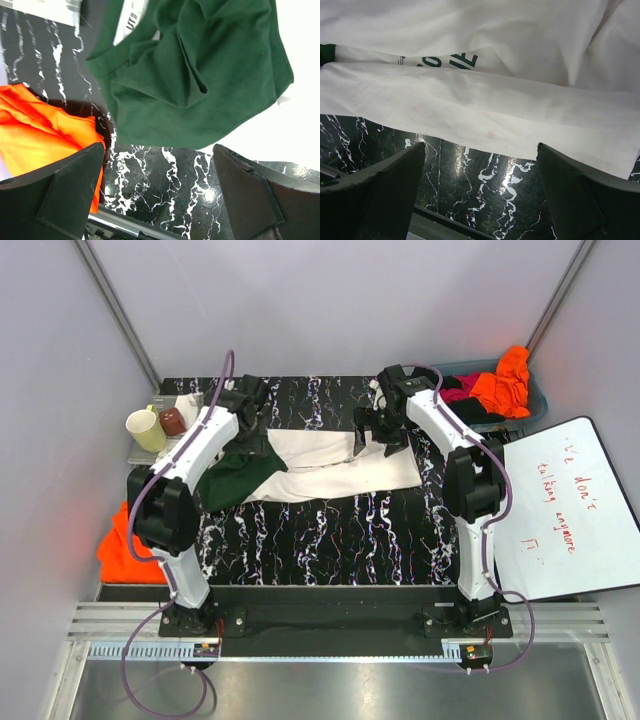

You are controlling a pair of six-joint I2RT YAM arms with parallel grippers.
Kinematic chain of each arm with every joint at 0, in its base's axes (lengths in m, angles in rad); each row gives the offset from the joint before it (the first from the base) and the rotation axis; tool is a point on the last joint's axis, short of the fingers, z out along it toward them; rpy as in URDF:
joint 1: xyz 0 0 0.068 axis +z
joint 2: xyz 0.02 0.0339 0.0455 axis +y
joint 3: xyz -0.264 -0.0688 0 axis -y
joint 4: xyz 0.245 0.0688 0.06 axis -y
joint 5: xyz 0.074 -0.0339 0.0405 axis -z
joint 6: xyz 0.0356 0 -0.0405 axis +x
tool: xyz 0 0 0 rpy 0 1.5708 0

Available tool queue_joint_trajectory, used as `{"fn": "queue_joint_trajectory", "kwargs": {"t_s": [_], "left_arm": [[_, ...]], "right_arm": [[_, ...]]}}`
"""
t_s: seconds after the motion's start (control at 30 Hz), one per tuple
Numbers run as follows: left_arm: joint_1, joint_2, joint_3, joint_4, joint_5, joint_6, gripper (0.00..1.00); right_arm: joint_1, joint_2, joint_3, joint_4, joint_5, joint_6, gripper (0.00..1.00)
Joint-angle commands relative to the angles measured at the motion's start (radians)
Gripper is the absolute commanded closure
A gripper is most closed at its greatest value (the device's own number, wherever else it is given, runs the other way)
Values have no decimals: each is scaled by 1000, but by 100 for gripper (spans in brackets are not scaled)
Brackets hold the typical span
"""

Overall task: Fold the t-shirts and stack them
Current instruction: Fold the tshirt

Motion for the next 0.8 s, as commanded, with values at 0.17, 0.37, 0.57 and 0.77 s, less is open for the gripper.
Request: {"fn": "queue_joint_trajectory", "kwargs": {"t_s": [0.17, 0.37, 0.57, 0.77], "left_arm": [[5, 199, 94, 70, 54, 27, 5], [13, 308, 194, 68, 44, 21, 9], [46, 334, 262, 67, 25, 7, 75], [88, 339, 312, 30, -31, 8, 100]], "right_arm": [[-2, -68, 1, -18, 20, -24, 0], [-2, -91, -20, -27, 25, -45, 0], [-2, -112, -69, -30, 31, -56, 0], [-2, -117, -103, -27, 40, -68, 0]]}}
